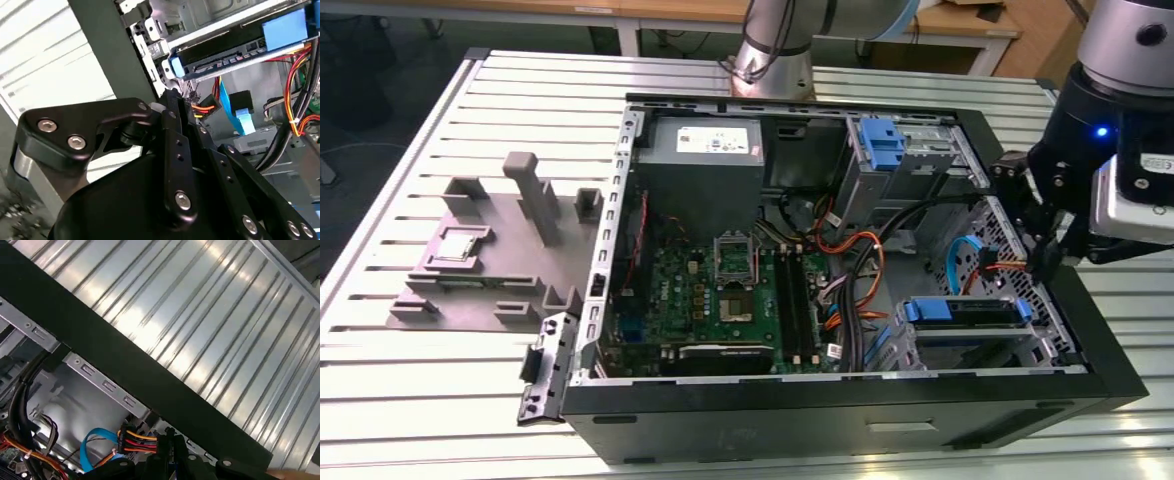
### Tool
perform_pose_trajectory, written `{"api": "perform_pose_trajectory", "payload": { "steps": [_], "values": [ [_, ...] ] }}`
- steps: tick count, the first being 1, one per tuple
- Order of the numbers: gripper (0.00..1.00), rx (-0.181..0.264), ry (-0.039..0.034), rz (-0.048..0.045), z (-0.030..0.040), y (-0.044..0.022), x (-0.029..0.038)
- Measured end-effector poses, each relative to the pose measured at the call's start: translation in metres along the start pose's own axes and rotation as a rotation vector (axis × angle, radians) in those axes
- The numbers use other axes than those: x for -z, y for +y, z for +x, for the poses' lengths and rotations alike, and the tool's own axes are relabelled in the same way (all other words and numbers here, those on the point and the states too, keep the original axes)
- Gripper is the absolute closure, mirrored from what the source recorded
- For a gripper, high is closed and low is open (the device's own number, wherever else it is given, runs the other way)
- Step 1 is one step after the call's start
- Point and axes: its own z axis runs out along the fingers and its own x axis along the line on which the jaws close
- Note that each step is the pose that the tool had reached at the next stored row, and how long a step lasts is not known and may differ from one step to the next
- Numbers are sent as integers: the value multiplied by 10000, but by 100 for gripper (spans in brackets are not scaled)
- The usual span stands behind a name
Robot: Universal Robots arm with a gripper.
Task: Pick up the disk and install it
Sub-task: 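Insert the first disk wire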
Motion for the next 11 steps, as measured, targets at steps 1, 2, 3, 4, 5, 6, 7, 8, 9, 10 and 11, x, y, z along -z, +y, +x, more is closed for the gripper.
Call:
{"api": "perform_pose_trajectory", "payload": {
  "steps": [1, 2, 3, 4, 5, 6, 7, 8, 9, 10, 11],
  "values": [
    [83, -653, -43, 160, 1, 1, 0],
    [83, -798, -53, 195, 1, 1, 0],
    [83, -948, -63, 232, 1, 1, 0],
    [83, -1094, -73, 269, 1, 1, 0],
    [83, -1247, -84, 307, 2, 1, 0],
    [83, -1383, -93, 340, 2, 1, 0],
    [83, -1497, -100, 367, 3, 1, 0],
    [83, -1549, -105, 382, 2, 1, 1],
    [83, -1557, -105, 383, 2, 1, 1],
    [83, -1558, -105, 383, 2, 1, 1],
    [83, -1559, -104, 383, 3, 2, 0]
  ]
}}
